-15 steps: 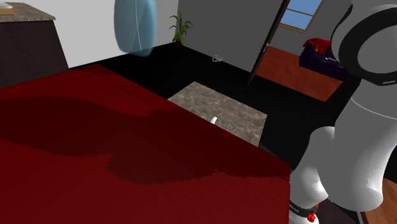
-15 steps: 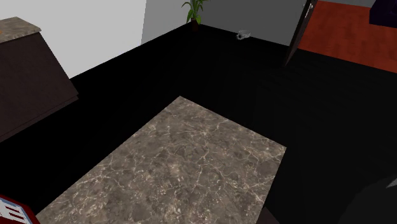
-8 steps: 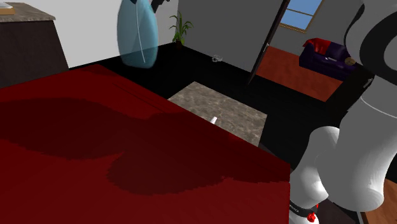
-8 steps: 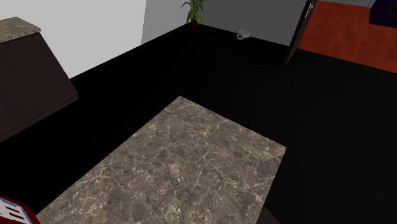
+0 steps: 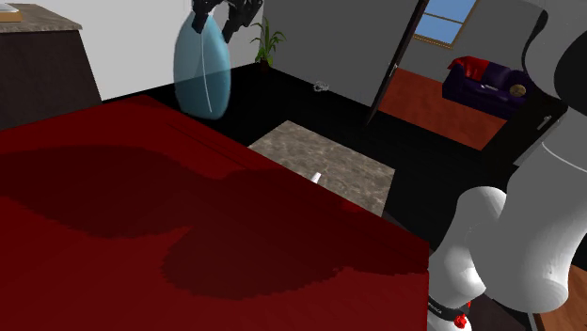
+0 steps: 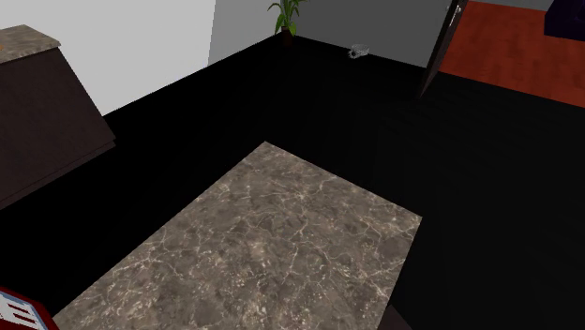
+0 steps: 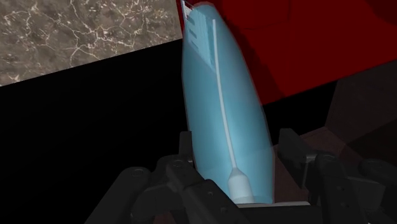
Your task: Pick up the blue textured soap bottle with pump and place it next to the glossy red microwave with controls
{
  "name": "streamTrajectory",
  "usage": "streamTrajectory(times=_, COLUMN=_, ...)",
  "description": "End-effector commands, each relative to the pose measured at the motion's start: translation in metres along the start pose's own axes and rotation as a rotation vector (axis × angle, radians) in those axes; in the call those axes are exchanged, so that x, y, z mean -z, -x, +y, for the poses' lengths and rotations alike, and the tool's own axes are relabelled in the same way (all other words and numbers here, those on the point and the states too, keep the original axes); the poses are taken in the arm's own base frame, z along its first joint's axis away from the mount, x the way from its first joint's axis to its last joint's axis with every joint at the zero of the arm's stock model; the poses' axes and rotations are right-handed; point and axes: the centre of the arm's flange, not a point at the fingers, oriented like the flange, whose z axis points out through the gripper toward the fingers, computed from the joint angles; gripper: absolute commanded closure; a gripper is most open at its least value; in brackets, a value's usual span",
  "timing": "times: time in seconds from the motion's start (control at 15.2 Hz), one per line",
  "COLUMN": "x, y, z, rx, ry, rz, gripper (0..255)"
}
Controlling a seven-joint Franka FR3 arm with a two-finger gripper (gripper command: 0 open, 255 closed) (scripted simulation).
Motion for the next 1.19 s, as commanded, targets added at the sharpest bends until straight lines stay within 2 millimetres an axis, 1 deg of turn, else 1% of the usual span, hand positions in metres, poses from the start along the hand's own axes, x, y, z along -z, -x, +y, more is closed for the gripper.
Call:
streamTrajectory(times=0.0, x=-0.009, y=0.003, z=0.003, rx=0.0, ry=0.0, rz=0.001, gripper=255)
streamTrajectory(times=1.12, x=-0.092, y=0.028, z=0.028, rx=0.0, ry=0.0, rz=0.001, gripper=255)
